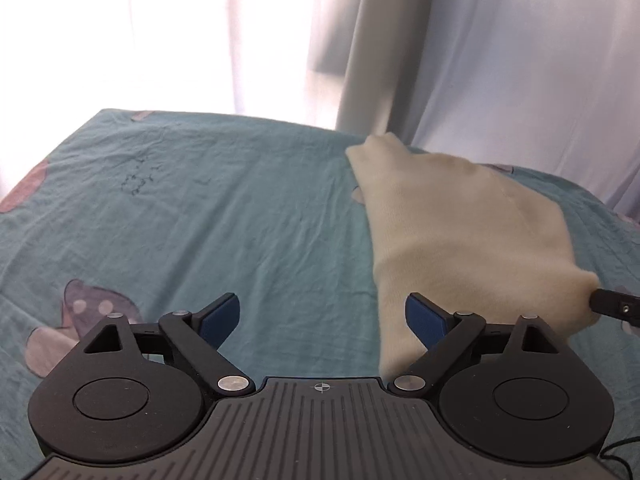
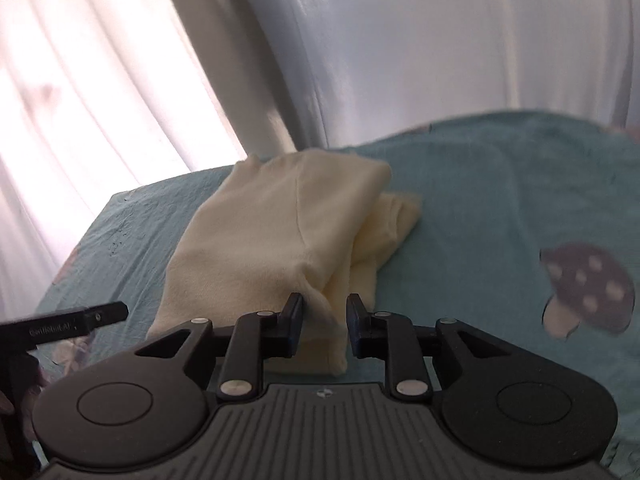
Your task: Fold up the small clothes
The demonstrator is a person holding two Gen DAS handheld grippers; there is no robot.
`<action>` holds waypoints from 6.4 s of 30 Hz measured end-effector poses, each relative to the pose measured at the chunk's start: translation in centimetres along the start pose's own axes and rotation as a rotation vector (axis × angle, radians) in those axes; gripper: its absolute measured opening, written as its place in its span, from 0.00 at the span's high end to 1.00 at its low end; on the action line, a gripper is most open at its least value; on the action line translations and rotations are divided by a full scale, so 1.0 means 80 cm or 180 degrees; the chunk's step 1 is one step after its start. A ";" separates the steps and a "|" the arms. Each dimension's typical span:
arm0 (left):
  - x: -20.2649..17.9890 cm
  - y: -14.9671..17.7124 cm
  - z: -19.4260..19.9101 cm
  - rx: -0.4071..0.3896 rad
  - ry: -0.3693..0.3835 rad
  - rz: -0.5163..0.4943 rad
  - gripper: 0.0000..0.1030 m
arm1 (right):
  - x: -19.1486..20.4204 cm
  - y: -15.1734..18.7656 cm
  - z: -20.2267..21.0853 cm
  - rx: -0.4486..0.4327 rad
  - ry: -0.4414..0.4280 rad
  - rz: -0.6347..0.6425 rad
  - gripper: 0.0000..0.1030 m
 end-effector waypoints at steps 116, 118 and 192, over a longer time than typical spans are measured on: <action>-0.065 0.057 0.014 0.0999 -0.0102 -0.0674 0.00 | 0.049 0.048 0.023 0.1174 0.0949 0.0439 0.04; -0.065 0.057 0.014 0.1007 -0.0115 -0.0678 0.00 | 0.048 0.049 0.023 0.1179 0.0950 0.0437 0.04; -0.070 0.057 0.019 0.0970 -0.0113 -0.0595 0.00 | 0.050 0.043 0.033 0.1031 0.0946 0.0485 0.04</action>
Point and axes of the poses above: each gripper's, at about its wrist camera, not at the fingertips, and z roughly against the way its jaws point, x to its left, y to its underside, the point moved 10 cm from there along -z, roughly the way its jaws point, and after that the axes turned 5 degrees about -x, right-handed, at the moved point
